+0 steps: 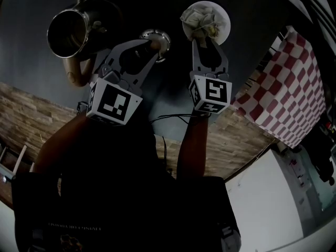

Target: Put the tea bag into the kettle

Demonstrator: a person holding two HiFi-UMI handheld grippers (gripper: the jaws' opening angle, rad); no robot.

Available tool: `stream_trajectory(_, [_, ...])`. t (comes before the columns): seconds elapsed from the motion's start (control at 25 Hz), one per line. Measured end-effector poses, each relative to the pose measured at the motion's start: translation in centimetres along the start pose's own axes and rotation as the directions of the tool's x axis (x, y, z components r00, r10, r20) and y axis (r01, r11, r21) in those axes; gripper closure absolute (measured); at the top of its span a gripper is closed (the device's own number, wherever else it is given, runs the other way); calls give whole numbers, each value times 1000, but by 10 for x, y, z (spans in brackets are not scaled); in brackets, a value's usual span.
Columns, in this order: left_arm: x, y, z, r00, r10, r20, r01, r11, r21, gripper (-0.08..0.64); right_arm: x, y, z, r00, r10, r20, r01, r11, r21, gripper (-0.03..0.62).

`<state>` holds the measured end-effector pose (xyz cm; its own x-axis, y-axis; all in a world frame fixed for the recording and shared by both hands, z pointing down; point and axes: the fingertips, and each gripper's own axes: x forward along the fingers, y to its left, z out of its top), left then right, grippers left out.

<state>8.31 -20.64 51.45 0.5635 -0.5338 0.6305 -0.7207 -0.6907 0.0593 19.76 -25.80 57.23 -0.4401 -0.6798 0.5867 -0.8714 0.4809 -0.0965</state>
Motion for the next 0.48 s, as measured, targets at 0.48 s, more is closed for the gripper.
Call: stream_trajectory(0.48, [6,5,0,1000,9,-4,-9,1000,4,460,6,-2,1,1000,-3,7,3,1000,-11,453])
